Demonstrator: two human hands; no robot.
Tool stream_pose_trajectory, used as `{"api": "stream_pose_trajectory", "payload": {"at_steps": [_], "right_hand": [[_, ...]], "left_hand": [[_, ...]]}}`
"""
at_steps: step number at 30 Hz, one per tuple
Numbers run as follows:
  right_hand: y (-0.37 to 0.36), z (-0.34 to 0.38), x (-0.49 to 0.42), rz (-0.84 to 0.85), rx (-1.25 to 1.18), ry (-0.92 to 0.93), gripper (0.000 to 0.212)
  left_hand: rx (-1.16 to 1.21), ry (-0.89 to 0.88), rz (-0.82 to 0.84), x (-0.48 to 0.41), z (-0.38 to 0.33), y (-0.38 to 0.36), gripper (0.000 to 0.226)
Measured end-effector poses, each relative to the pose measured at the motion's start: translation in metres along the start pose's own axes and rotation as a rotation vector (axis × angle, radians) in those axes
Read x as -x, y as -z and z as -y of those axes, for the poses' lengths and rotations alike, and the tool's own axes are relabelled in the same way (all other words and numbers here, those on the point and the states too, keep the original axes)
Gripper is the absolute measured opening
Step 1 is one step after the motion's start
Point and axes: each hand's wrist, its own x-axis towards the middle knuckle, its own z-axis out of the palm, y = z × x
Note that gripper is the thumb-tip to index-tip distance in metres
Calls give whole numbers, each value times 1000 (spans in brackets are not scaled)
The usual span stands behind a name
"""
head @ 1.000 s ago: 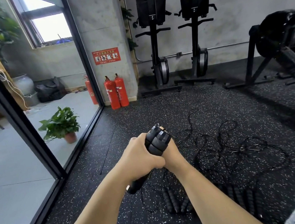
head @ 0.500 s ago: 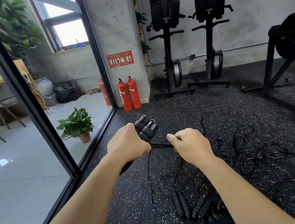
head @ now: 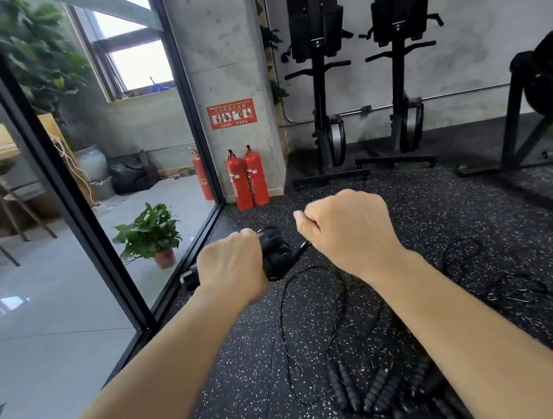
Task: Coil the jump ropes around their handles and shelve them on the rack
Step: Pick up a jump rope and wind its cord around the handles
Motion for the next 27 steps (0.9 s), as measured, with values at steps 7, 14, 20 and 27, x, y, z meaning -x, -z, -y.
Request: {"api": "stream_pose_trajectory", "payload": {"at_steps": [7, 14, 20, 27], "right_hand": [[6, 1, -48, 122, 13, 169, 54], [-20, -24, -36, 377, -559, -189, 57], [-43, -18, 1, 494, -1291, -586, 32], [-56, 5, 33, 266, -1420, -796, 41]], "left_hand": [[-104, -416, -79, 18, -14, 14, 26], [64, -627, -206, 22, -2, 23, 27], [278, -519, -188, 24, -4, 20, 41], [488, -108, -85, 17, -22, -2, 29]]}}
